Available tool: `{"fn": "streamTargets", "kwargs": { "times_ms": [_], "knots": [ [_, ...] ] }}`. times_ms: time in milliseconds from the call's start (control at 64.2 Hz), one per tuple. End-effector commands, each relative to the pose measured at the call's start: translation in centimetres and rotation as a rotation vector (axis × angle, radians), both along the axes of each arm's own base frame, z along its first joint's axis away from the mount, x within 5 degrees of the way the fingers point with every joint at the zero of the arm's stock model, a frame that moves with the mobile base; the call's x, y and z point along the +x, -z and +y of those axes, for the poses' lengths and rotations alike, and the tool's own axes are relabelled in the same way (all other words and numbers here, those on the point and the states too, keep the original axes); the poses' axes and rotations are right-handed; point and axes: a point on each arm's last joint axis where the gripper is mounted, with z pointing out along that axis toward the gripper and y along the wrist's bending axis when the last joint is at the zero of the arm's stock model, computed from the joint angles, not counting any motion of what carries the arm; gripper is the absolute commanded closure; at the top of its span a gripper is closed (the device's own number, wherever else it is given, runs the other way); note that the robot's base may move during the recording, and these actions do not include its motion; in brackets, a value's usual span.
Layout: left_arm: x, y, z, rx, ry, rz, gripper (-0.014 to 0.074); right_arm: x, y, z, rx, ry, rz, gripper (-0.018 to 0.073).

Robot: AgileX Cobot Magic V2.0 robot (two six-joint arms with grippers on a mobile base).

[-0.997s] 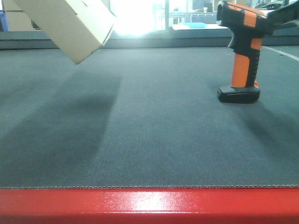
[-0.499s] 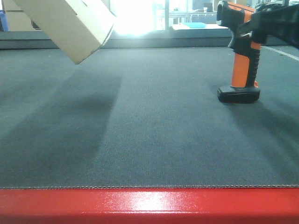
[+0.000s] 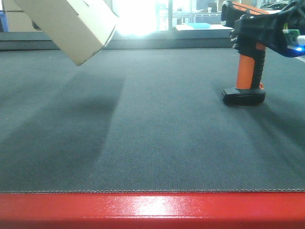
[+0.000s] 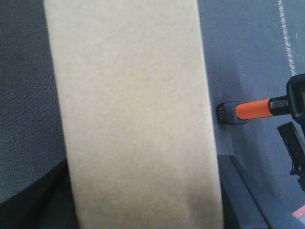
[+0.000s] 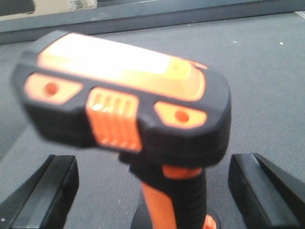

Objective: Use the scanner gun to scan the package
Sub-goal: 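Reach the right gripper to the orange scanner gun and grasp its head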

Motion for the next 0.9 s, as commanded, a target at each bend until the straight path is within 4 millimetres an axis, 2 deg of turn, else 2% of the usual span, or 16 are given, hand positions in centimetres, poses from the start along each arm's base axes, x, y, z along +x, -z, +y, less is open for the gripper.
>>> {"fn": "streamTargets", "kwargs": {
  "times_ms": [0, 374, 577, 888],
  "knots": [
    [-0.2, -0.7, -0.1, -0.019, -0.001, -0.022, 0.0707, 0.6, 0.1, 0.0, 0.007, 0.02, -0.019, 0.0041],
    [-0.2, -0.6, 0.0, -0.011, -0.002, -0.022, 0.0707, 1.1, 1.4, 1.6, 0.058, 0.054, -0.057, 0.0041],
    [-0.2, -0.6, 0.0, -0.009, -0.002, -0.022, 0.0707, 1.3, 2.1, 1.1, 0.094, 0.137, -0.065, 0.0041],
    [-0.2, -0.6, 0.1, -0.003, -0.003, -0.022, 0.0707, 1.5, 2.1, 1.1, 0.046, 0.129, -0.108, 0.0041]
  ]
}}
